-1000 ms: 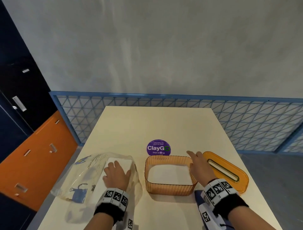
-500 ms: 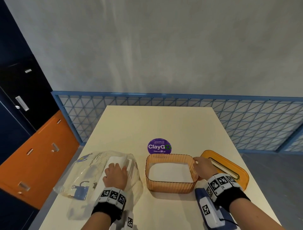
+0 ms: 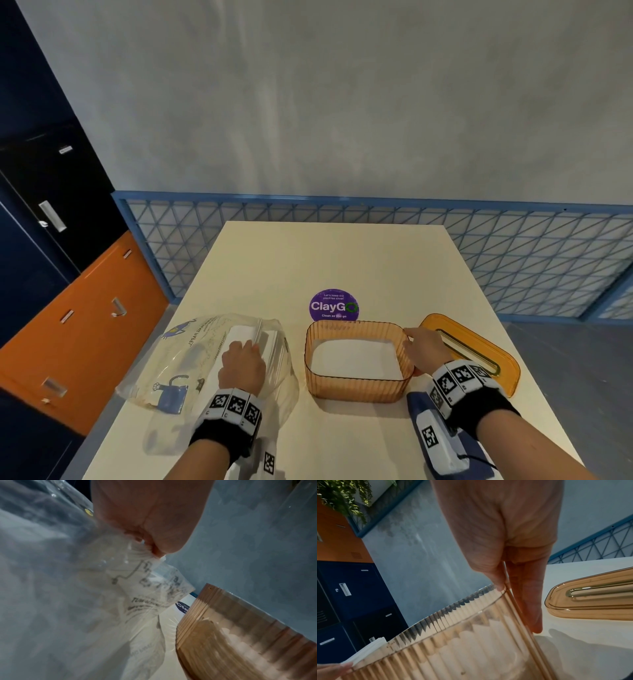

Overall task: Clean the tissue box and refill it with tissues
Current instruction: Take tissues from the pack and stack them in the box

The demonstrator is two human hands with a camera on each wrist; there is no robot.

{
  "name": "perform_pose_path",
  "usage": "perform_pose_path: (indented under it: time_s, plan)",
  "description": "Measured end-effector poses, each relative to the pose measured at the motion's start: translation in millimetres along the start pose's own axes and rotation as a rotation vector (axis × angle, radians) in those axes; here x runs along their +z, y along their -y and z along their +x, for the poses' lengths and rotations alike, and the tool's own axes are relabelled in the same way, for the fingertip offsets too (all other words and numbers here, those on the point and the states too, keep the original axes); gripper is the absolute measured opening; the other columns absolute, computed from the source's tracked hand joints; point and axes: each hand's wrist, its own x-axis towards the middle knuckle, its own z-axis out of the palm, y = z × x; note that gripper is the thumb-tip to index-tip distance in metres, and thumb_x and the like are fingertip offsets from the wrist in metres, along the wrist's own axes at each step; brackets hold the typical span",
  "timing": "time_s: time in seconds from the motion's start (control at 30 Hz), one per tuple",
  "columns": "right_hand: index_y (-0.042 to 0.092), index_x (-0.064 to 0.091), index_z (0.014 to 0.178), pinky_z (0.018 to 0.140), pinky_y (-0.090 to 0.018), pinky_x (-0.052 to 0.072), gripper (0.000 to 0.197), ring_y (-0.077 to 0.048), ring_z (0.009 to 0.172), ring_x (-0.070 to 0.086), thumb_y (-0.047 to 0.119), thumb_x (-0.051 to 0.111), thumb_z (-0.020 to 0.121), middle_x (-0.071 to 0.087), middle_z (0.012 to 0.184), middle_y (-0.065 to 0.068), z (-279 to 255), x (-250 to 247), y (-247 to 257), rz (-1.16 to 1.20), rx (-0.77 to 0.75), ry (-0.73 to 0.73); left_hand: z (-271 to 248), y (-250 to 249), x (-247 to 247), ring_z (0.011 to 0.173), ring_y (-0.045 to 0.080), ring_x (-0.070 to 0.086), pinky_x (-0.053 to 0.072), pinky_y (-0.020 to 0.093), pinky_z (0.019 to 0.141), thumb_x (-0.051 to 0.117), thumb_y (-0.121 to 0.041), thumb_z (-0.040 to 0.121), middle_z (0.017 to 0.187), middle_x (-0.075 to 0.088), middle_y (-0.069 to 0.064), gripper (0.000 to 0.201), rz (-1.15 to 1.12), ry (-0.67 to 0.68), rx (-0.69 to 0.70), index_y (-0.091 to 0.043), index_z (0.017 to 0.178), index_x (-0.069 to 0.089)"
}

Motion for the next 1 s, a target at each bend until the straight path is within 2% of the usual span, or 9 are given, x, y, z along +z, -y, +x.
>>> perform_pose_path:
  time_s: [0.27,0.37,0.43,0.53,0.67,0.77,0.87,0.93,1.0]
  plan:
    - [0.001,0.045,0.134,0.102,-0.032,0.04,0.039,-0.028,0.126,0.049,0.016,0.033,0.1,0.049,0.139,-0.015,-2.3,-11.0,5.9,-0.034,-0.004,0.06,-0.5,2.5,-25.0,0.107,0.035,0.056,0.042,0.039,0.092,0.027,-0.007,0.1,0.114,0.059,0.024,0.035,-0.076,-0.086,0.016,0.009,0.106,0.057]
    - [0.005,0.034,0.142,0.102,-0.032,0.038,0.045,-0.028,0.128,0.045,0.022,0.035,0.101,0.049,0.138,-0.017,-10.4,-28.6,30.4,0.008,-0.064,-0.071,-14.8,3.3,-50.4,0.101,0.035,0.058,0.044,0.041,0.086,0.029,-0.011,0.101,0.108,0.06,0.021,0.033,-0.095,-0.204,0.086,0.006,0.102,0.057]
    - [0.006,0.048,0.134,0.092,-0.033,0.044,0.041,-0.024,0.111,0.056,0.025,0.038,0.1,0.059,0.127,-0.016,-18.8,-39.5,59.3,0.183,-0.188,-0.143,-27.3,1.9,-66.6,0.094,0.035,0.059,0.045,0.039,0.077,0.03,-0.015,0.101,0.101,0.059,0.017,0.031,-0.117,-0.304,0.169,0.003,0.099,0.055]
    - [0.002,0.057,0.12,0.069,-0.034,0.053,0.047,-0.023,0.077,0.064,0.039,0.038,0.098,0.068,0.104,-0.015,-34.7,-43.2,114.2,0.677,-0.221,0.22,-45.1,-3.5,-83.3,0.081,0.031,0.06,0.045,0.037,0.064,0.032,-0.019,0.101,0.095,0.058,0.012,0.03,-0.094,-0.429,0.304,-0.002,0.096,0.056]
    - [0.001,0.045,0.124,0.066,-0.037,0.059,0.072,-0.038,0.082,0.068,0.063,0.033,0.09,0.064,0.11,-0.024,-48.0,-37.2,166.3,1.044,-0.09,0.794,-64.4,-5.5,-84.2,0.069,0.021,0.065,0.046,0.027,0.049,0.035,-0.025,0.098,0.093,0.065,0.003,0.032,-0.036,-0.483,0.498,-0.008,0.098,0.062]
    - [-0.003,0.045,0.127,0.072,-0.04,0.06,0.07,-0.038,0.086,0.068,0.057,0.04,0.091,0.065,0.105,-0.023,-50.6,-34.4,187.2,1.051,-0.112,0.917,-70.1,5.6,-68.3,0.081,0.011,0.065,0.047,0.018,0.063,0.035,-0.027,0.093,0.097,0.07,-0.001,0.037,0.044,-0.52,0.657,-0.011,0.101,0.068]
    - [-0.002,0.05,0.12,0.07,-0.037,0.061,0.043,-0.028,0.078,0.067,0.032,0.052,0.094,0.064,0.095,-0.017,-50.1,-32.1,199.3,1.01,-0.108,0.907,-72.2,19.6,-49.4,0.1,0.015,0.06,0.047,0.023,0.08,0.032,-0.024,0.099,0.109,0.07,0.006,0.038,0.006,-0.524,0.775,-0.008,0.11,0.064]
    - [0.002,0.054,0.11,0.064,-0.031,0.058,0.02,-0.021,0.075,0.065,0.015,0.051,0.095,0.063,0.092,-0.011,-49.8,-28.4,203.5,0.94,-0.162,0.863,-76.3,25.8,-46.4,0.107,0.017,0.054,0.045,0.028,0.084,0.025,-0.027,0.102,0.116,0.067,0.007,0.039,0.008,-0.488,0.822,-0.011,0.118,0.057]
    - [0.004,0.054,0.104,0.068,-0.028,0.051,0.013,-0.019,0.078,0.06,0.002,0.047,0.094,0.061,0.092,-0.009,-48.9,-24.8,206.2,0.941,-0.256,0.784,-81.3,31.2,-48.0,0.119,0.017,0.046,0.039,0.03,0.094,0.022,-0.033,0.102,0.128,0.059,0.004,0.039,-0.002,-0.443,0.848,-0.017,0.125,0.049]
